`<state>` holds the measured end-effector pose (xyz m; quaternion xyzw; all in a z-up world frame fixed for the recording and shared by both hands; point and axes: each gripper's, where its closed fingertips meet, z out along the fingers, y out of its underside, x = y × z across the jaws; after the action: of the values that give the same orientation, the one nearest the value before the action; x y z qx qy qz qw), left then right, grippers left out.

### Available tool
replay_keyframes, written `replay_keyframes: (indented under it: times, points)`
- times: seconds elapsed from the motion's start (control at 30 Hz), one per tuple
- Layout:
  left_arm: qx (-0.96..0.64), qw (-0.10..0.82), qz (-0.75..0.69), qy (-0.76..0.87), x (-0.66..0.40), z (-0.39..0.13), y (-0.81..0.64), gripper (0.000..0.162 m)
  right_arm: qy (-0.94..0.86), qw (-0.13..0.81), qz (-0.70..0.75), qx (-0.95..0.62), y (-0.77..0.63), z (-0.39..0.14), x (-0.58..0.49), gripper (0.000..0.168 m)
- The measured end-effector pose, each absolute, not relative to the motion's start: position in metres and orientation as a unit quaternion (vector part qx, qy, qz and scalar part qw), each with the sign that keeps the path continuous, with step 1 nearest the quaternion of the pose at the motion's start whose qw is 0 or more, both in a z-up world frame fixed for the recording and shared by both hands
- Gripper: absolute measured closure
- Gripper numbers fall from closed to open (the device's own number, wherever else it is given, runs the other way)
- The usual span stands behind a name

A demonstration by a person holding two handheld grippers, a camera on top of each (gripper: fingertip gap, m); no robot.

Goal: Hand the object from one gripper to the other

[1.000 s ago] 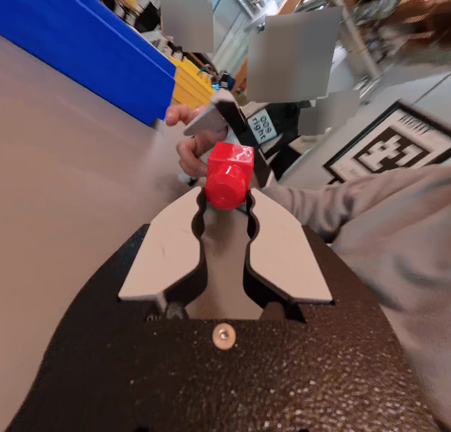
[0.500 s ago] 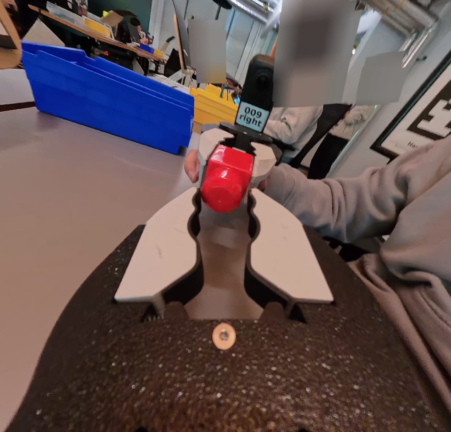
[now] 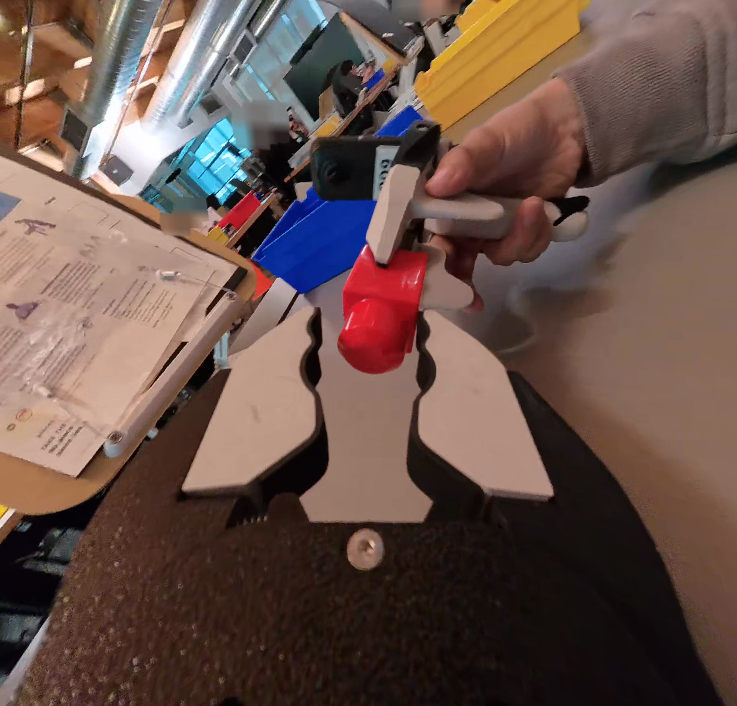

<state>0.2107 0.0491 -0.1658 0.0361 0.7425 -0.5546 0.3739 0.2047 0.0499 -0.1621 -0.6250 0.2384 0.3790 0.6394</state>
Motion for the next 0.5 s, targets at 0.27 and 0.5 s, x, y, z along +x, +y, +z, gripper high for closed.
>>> replay_keyframes:
  times: [0.27, 0.5]
  points:
    - [-0.049, 0.264, -0.618, 0.739, 0.211, -0.153, 0.053, 0.128, 0.177, 0.720, 0.222, -0.633, 0.043, -0.144, 0.221, 0.098]
    - [-0.159, -0.059, -0.670, 0.723, 0.194, -0.153, 0.060, 0.128, -0.073, 0.694, -0.196, -0.689, 0.036, -0.137, 0.208, 0.082]
